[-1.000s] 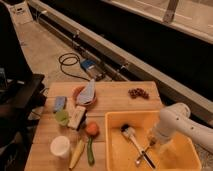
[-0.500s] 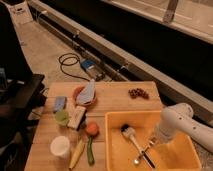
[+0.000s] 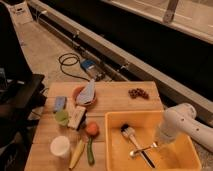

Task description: Place fork in tray

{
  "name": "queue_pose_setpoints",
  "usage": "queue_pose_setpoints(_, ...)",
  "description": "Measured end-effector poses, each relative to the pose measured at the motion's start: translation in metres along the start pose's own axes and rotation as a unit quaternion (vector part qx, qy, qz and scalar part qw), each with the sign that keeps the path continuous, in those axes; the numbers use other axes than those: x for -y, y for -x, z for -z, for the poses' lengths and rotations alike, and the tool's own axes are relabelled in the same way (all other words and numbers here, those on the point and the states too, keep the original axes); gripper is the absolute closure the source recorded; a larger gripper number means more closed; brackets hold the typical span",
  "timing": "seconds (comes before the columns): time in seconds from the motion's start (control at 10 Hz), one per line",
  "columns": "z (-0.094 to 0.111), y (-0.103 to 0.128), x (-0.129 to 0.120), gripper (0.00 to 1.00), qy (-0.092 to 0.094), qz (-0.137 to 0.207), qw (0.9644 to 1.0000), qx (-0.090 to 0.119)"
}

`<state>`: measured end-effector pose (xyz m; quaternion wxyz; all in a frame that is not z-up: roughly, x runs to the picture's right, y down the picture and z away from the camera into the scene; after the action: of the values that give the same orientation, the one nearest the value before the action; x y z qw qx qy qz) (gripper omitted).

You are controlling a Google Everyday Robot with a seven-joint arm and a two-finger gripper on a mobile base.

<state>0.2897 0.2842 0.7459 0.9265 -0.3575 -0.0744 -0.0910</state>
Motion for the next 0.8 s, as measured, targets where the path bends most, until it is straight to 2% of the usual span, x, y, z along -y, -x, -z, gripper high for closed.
queue_pose_setpoints(0.1, 0.015, -0.002, 0.000, 1.00, -0.010, -0.008, 0.9999, -0.009)
queue_pose_setpoints(0.2, 0.038, -0.009, -0.001, 1.00, -0.023, -0.023, 0.9992, -0.023)
queue_pose_setpoints(0.4, 0.070, -0.023, -0.003, 1.00, -0.038, -0.053, 0.9969, -0.045)
queue_pose_setpoints(0.8, 0.110, -0.044, -0.004, 1.00, -0.058, -0.091, 0.9913, -0.075)
